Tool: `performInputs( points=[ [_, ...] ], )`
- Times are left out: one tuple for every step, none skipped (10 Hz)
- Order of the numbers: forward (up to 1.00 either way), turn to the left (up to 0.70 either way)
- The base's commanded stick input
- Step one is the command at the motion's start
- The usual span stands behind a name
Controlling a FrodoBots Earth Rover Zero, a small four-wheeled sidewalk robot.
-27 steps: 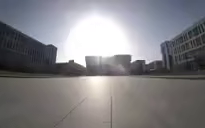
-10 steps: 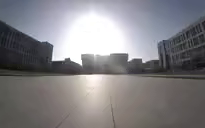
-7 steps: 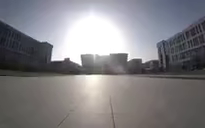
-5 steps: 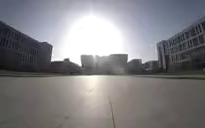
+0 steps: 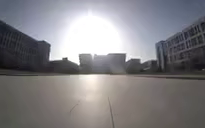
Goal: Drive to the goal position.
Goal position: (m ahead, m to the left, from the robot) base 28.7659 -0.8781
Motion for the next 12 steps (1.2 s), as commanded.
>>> performInputs(
  points=[
    [1.00, 0.03],
    [1.00, 0.03],
    [1.00, 0.03],
    [1.00, 0.03],
    [1.00, 0.03],
    [1.00, 0.03],
    [1.00, 0.03],
    [1.00, 0.03],
    [1.00, 0.03],
    [1.00, 0.03],
    [1.00, 0.03],
    [1.00, 0.03]
  ],
)
